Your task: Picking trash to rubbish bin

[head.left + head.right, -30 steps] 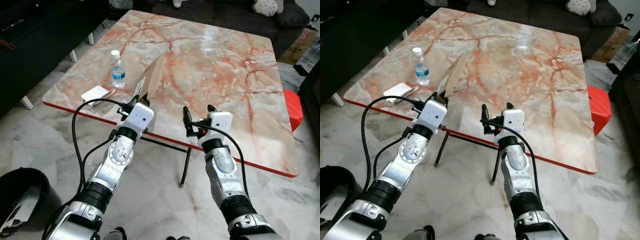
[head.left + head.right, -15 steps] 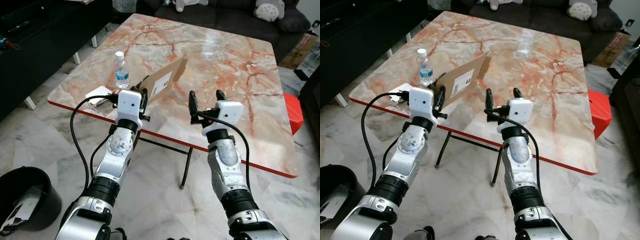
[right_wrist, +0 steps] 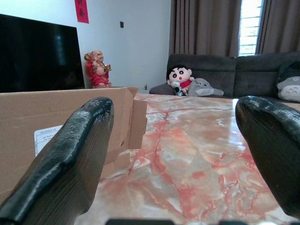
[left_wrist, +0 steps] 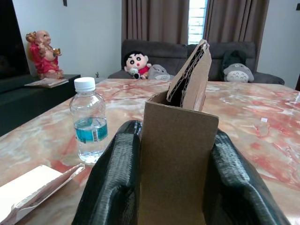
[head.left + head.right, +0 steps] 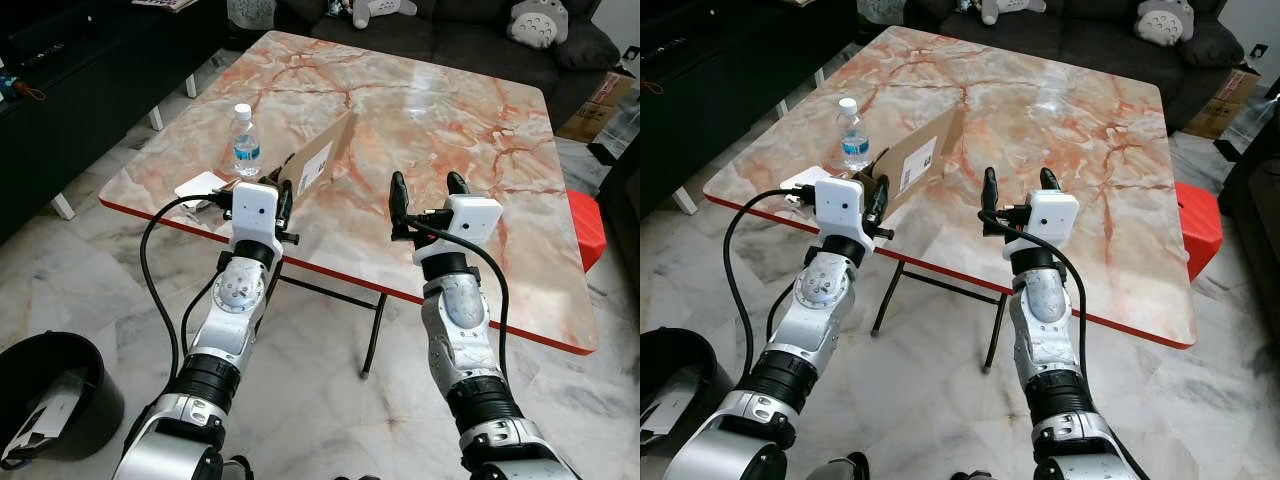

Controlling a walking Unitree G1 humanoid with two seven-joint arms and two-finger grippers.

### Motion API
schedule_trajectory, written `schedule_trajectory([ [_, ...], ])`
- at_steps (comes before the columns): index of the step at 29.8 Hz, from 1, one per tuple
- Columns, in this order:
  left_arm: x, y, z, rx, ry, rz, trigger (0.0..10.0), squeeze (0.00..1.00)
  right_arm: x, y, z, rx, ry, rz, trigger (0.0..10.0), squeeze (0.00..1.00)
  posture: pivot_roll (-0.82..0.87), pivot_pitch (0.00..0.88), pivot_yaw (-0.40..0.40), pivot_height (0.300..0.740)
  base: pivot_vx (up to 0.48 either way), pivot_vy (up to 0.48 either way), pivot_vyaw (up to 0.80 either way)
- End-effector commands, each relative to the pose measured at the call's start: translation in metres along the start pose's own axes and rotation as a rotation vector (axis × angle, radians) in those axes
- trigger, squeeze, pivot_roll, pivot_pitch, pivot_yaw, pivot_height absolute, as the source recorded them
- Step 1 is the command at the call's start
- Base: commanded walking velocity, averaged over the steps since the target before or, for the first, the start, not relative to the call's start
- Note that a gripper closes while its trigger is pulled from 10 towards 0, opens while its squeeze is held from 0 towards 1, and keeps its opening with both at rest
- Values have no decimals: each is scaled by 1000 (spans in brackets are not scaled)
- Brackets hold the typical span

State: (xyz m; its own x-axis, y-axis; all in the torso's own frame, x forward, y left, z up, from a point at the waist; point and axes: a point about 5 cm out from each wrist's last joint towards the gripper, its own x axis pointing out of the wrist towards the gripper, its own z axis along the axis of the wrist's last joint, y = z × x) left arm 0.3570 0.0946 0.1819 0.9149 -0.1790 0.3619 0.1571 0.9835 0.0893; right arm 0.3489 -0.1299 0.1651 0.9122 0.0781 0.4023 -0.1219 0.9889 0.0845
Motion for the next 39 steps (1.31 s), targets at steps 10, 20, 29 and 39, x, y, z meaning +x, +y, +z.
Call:
schedule_trajectory([
  [10,3,-3,3,7,-10,-7,0,0,-2,-4,1,8,1,-23,10000,0,97,118,-122,740,0,0,0],
  [20,3,-5,4,12,-22,-17,0,0,-2,-4,0,8,6,-22,10000,0,96,121,-124,740,0,0,0],
  [29,2,-9,5,4,-30,-38,0,0,-3,-4,-1,8,10,-24,10000,0,97,120,-125,740,0,0,0],
  [39,3,-11,6,5,-33,-54,3569,0,-3,-4,-1,8,11,-24,10000,0,97,121,-125,740,0,0,0],
])
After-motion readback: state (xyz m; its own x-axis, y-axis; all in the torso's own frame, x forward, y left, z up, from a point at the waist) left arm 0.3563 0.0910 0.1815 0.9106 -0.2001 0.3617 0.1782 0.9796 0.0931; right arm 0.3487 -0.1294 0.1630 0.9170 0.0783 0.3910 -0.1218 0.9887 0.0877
